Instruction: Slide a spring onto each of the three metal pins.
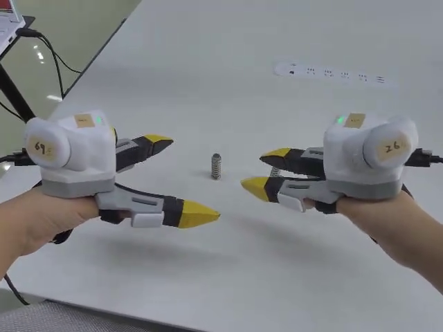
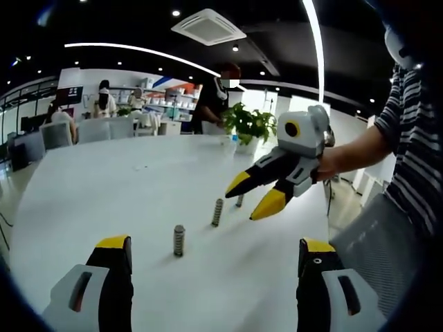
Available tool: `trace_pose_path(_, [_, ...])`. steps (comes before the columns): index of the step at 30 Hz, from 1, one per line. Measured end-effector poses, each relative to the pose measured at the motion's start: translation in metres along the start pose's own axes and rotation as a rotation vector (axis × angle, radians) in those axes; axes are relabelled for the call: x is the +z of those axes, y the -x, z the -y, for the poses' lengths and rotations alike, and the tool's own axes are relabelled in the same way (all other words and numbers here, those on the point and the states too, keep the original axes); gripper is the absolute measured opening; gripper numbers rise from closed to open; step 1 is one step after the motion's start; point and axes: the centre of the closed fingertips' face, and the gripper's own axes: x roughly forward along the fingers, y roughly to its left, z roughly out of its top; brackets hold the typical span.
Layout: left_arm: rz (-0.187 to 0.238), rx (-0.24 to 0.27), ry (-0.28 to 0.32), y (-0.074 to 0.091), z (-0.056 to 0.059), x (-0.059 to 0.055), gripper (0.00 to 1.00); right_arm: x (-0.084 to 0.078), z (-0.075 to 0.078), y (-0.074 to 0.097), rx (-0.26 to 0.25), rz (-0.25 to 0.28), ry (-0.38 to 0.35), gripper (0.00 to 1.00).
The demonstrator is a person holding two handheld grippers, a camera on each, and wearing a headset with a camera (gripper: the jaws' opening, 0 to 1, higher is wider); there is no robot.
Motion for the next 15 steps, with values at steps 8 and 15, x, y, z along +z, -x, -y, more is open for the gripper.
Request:
trace_pose_path(8, [0.007,-0.006,-0.003,-0.002,0.002,0.003,0.98,-0.008,-0.003,0.019,-0.008,0.029,-0.018,0.38])
trace_pose_path(15, [0.005,-0.014,-0.011,-0.004,0.007,0.004,0.98,-0.019,-0.002,0.032,-0.025,0.045,-0.045,0.43])
